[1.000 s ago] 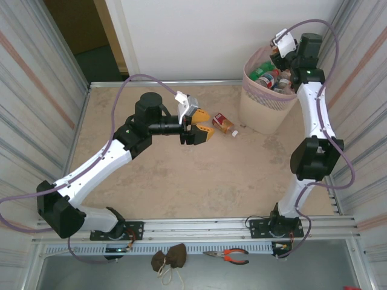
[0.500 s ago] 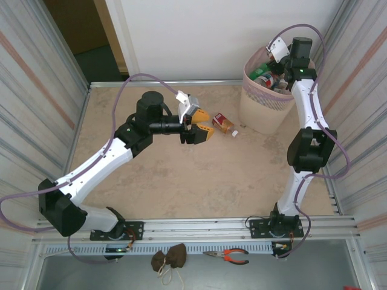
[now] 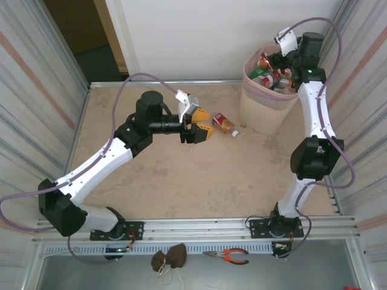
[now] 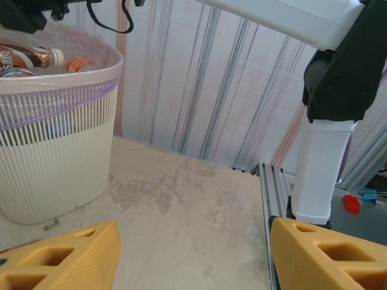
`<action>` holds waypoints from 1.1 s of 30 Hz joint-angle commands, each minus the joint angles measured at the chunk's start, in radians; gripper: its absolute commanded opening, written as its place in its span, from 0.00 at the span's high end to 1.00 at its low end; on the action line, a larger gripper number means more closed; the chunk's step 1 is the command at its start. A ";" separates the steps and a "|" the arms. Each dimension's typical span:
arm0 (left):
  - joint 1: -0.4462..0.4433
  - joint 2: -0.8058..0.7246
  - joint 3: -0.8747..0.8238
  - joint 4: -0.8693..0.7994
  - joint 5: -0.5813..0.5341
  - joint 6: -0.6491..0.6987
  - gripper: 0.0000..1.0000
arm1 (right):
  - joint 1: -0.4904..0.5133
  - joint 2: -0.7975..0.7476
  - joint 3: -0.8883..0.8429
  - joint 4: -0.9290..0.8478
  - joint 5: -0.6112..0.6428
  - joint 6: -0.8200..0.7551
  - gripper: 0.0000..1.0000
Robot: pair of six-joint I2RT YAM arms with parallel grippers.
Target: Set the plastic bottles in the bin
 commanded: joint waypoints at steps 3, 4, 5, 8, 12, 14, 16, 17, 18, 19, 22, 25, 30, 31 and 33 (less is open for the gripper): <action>0.007 -0.003 0.007 0.034 0.021 -0.011 0.34 | -0.007 -0.082 -0.038 0.052 -0.066 0.135 0.27; 0.007 -0.003 0.006 0.035 0.018 -0.012 0.34 | -0.008 -0.087 -0.044 0.050 -0.072 0.148 0.29; 0.008 -0.002 0.004 0.035 0.019 -0.014 0.34 | -0.008 -0.093 -0.053 0.052 -0.076 0.164 0.30; 0.008 -0.006 -0.003 0.036 0.014 -0.014 0.35 | -0.009 -0.117 -0.085 0.056 -0.094 0.226 0.37; 0.007 -0.010 -0.017 0.044 -0.013 -0.016 0.35 | -0.001 -0.173 -0.173 0.080 -0.149 0.337 0.41; 0.008 -0.009 -0.023 0.043 -0.047 -0.020 0.35 | 0.006 -0.208 -0.223 0.102 -0.175 0.397 0.42; 0.008 -0.004 -0.024 0.028 -0.090 -0.022 0.35 | 0.017 -0.244 -0.271 0.114 -0.200 0.430 0.43; 0.008 -0.001 -0.020 0.016 -0.115 -0.023 0.36 | 0.028 -0.263 -0.294 0.114 -0.205 0.439 0.44; 0.007 0.002 -0.017 0.001 -0.136 -0.024 0.36 | 0.039 -0.281 -0.316 0.110 -0.210 0.440 0.44; 0.008 0.006 -0.015 -0.008 -0.150 -0.024 0.36 | 0.050 -0.299 -0.334 0.104 -0.212 0.440 0.44; 0.008 0.008 -0.025 -0.012 -0.181 -0.034 0.37 | 0.091 -0.351 -0.386 0.077 -0.211 0.426 0.44; 0.009 0.009 -0.034 -0.011 -0.204 -0.045 0.36 | 0.146 -0.397 -0.437 0.043 -0.192 0.393 0.44; 0.019 0.000 -0.047 -0.023 -0.246 -0.068 0.37 | 0.250 -0.432 -0.483 -0.008 -0.111 0.327 0.43; 0.024 -0.003 -0.053 -0.024 -0.251 -0.072 0.37 | 0.267 -0.428 -0.483 -0.024 -0.101 0.312 0.43; 0.032 -0.016 -0.065 -0.026 -0.262 -0.082 0.37 | 0.304 -0.414 -0.482 -0.048 -0.069 0.294 0.43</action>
